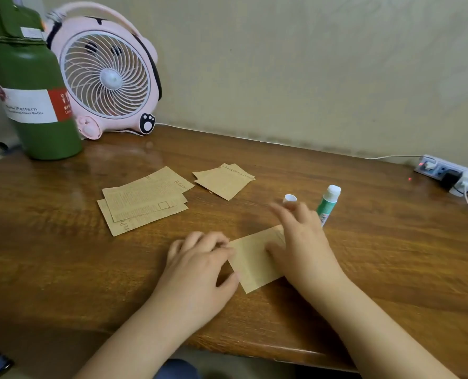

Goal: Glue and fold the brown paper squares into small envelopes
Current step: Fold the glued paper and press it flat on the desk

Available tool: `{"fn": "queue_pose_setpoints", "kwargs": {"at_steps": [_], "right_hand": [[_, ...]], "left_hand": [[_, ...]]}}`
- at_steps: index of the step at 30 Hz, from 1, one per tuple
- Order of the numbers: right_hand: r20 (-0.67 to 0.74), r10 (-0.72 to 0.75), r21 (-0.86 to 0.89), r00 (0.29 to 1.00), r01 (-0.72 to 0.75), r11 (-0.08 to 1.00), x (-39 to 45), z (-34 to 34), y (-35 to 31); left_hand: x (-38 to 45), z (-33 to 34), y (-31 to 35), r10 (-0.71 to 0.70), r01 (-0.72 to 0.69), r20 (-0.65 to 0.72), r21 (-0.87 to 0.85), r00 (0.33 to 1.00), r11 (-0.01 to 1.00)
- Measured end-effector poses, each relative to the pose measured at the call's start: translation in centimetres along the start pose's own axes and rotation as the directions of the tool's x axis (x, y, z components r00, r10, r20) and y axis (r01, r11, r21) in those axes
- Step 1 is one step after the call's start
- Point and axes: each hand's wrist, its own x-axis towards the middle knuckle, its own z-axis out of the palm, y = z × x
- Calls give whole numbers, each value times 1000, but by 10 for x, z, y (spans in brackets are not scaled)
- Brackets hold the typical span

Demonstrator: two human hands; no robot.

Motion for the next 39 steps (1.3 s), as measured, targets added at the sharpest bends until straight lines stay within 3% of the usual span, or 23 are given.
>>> {"fn": "queue_pose_setpoints", "kwargs": {"at_steps": [2, 4, 7, 10, 12, 16, 23, 29, 32, 34, 36, 39], "right_hand": [[25, -234, 65, 972, 232, 971, -6, 9, -10], [145, -319, 156, 937, 296, 942, -13, 14, -19], [135, -240, 172, 961, 216, 961, -11, 9, -6], [107, -103, 28, 989, 101, 995, 0, -2, 13], [127, -156, -2, 980, 157, 988, -1, -2, 6], [219, -337, 166, 916, 305, 938, -17, 6, -11], [117, -108, -2, 987, 109, 994, -8, -5, 23], [253, -350, 221, 902, 299, 928, -30, 5, -10], [166, -178, 138, 970, 156, 978, -27, -2, 13], [107, -113, 72, 988, 106, 992, -23, -9, 25], [130, -168, 92, 977, 157, 983, -23, -10, 13], [232, -351, 268, 907, 287, 920, -36, 2, -16]], "left_hand": [[0, 4, -3, -15, 15, 11, 33, 1000, 999], [-2, 4, -2, -10, 11, -18, 54, 1000, 998], [-2, 6, -3, 5, -1, -41, 88, 999, 996], [-3, 6, -4, 16, -13, -33, 93, 999, 996], [-4, 9, -4, 8, -3, -47, 99, 999, 995], [-3, 12, -5, 39, -33, -69, 94, 997, 995], [-4, 9, -3, 27, -22, -66, 69, 997, 997], [-4, 9, -4, 9, -5, -58, 69, 998, 998], [-2, 6, 0, -25, 24, 36, 28, 999, 999], [-2, 7, -1, -19, 20, -10, 38, 1000, 999], [-3, 7, -1, -10, 10, 10, 8, 1000, 1000], [-3, 12, -6, -15, 15, -34, 19, 999, 1000]]}}
